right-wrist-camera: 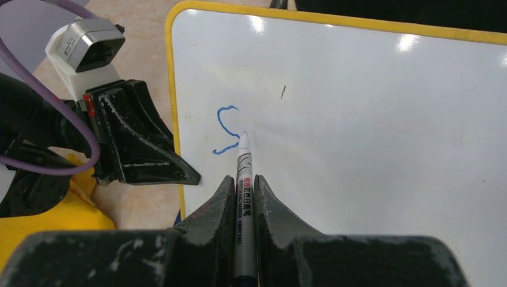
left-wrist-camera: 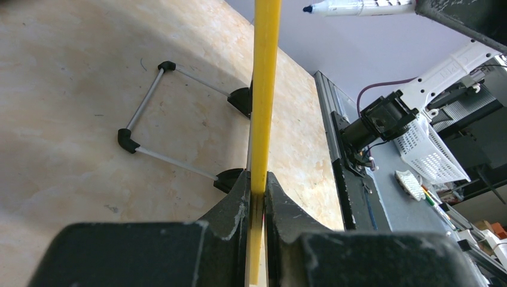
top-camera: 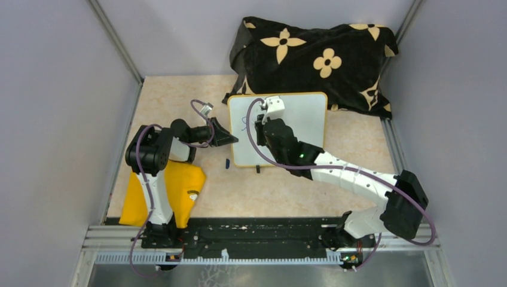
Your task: Write a sentence on the whiteboard
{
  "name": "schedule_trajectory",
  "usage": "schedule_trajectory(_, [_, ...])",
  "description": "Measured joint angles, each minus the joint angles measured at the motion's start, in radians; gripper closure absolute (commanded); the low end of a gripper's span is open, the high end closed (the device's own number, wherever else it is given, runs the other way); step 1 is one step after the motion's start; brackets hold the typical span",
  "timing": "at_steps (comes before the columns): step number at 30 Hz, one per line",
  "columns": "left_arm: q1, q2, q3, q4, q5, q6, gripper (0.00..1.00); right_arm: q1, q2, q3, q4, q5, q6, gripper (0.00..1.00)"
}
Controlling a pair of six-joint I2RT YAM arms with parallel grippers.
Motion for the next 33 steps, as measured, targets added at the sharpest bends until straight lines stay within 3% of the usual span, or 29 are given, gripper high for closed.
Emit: schedule_trajectory(33, [0.0, 0.0, 0.0, 0.0, 0.0, 0.0, 1.0, 0.0, 0.056, -0.002, 0.007, 0.028, 0.029, 1.0])
